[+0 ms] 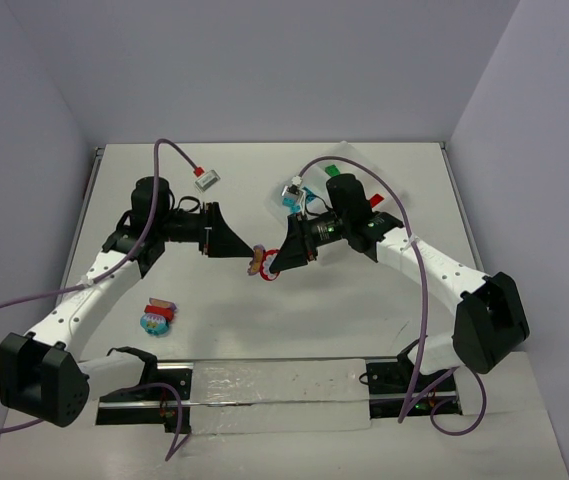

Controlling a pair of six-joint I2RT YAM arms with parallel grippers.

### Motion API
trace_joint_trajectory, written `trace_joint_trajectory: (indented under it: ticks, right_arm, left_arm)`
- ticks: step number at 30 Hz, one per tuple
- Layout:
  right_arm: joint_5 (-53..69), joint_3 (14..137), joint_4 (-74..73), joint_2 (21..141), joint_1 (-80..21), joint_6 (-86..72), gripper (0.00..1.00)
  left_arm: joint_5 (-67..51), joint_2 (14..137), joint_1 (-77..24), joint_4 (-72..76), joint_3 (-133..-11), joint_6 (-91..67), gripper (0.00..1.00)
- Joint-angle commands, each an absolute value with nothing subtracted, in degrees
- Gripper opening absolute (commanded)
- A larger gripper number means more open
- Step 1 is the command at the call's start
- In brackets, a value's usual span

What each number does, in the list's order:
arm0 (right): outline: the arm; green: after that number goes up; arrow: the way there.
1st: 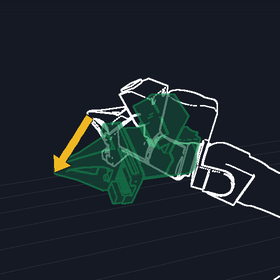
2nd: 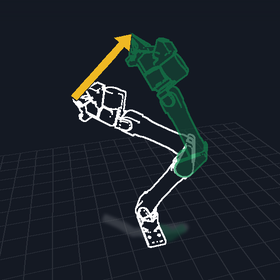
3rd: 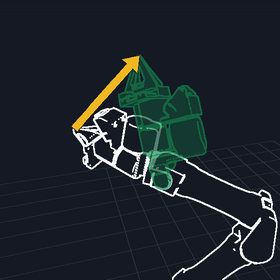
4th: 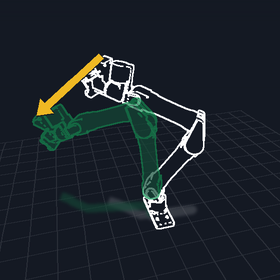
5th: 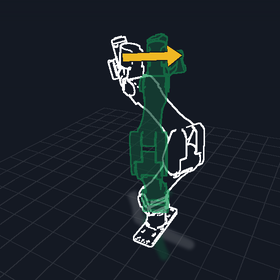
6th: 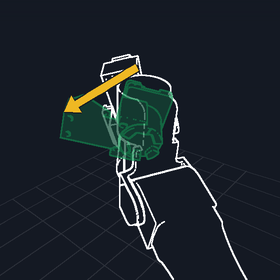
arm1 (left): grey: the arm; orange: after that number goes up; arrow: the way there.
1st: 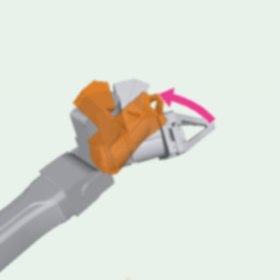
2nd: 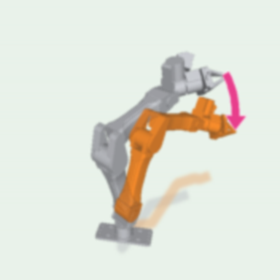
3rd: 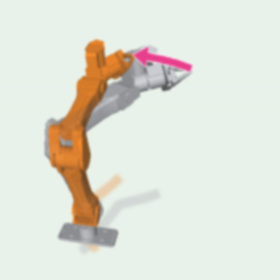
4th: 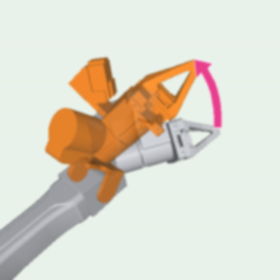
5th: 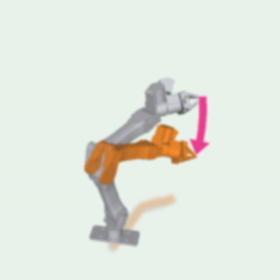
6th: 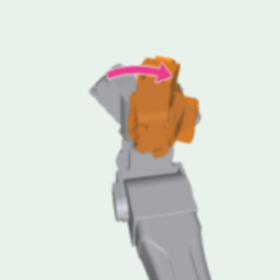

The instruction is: Sort the legos into containers by color

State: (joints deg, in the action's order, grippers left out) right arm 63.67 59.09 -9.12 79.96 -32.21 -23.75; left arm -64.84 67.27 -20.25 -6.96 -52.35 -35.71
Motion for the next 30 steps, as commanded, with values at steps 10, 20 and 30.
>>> trace_joint_trajectory:
  ticks: [10,20,30]
  right_arm:
    - [68.10,62.23,-2.89,80.01,-31.82,-26.59,0.00]
    - [67.68,61.87,-2.10,81.03,-31.82,-27.34,0.00]
    - [61.94,57.04,-3.14,77.55,-27.23,-27.48,0.00]
  left_arm:
    - [-68.38,71.19,-22.41,-1.57,-51.71,-35.31,0.85]
    - [-69.00,71.20,-24.61,4.56,-50.63,-38.93,0.31]
    - [-68.69,68.51,-20.09,0.46,-51.16,-36.43,0.00]
